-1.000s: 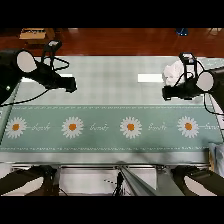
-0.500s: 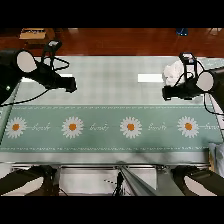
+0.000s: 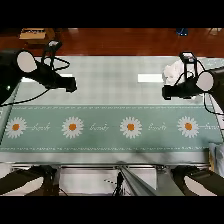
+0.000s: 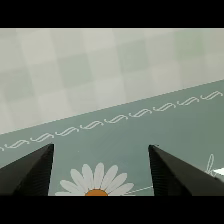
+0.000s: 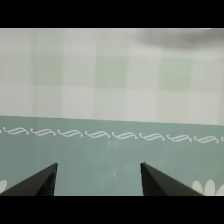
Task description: Fold the shirts.
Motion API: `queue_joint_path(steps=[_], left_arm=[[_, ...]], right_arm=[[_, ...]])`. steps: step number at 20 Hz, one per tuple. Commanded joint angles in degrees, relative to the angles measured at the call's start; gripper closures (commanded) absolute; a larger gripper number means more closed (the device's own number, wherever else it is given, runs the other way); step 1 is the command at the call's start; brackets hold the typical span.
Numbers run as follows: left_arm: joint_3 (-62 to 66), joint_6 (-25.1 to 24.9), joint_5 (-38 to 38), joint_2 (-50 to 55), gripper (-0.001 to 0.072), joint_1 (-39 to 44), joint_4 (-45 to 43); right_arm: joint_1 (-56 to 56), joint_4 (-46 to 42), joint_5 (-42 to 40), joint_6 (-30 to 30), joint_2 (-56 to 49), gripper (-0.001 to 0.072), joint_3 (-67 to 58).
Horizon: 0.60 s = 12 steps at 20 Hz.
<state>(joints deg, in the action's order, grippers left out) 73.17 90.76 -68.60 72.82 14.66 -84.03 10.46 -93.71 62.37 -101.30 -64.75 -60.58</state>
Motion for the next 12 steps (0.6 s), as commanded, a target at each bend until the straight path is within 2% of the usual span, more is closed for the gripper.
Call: queue_joint_path(steps=[1,5,7,9,10,11,12], left_arm=[[0.0,0.0,1.8,0.6,-0.0013,0.0,0.0],[0.0,-0.2,3.1,2.4,-0.0013,0.0,-0.1],[0.0,-1.1,6.6,3.2,-0.0013,0.0,0.0],[0.2,-1.1,9.5,3.0,-0.0013,-0.1,0.0],[0.5,-1.1,10.1,3.0,-0.0013,-0.1,0.0],[1.2,-1.1,10.1,3.0,-0.0013,-0.1,0.0],[1.8,-1.1,10.0,2.9,-0.0013,-0.1,0.0]], right_arm=[[0.1,-2.2,-6.0,0.0,-0.1,0.0116,0.0],[0.1,-7.6,-14.9,0.0,-0.1,0.0118,0.0],[-0.7,-17.7,-23.0,-3.0,-0.5,0.012,0.0],[-5.4,-28.9,-27.0,-19.2,-2.6,0.0136,-2.0],[-9.4,-30.4,-26.9,-27.0,-4.6,0.0136,-3.8],[-13.4,-28.9,-27.0,-30.4,-6.8,0.0137,-5.6],[-17.6,-25.3,-27.3,-30.7,-9.2,0.0136,-7.5]])
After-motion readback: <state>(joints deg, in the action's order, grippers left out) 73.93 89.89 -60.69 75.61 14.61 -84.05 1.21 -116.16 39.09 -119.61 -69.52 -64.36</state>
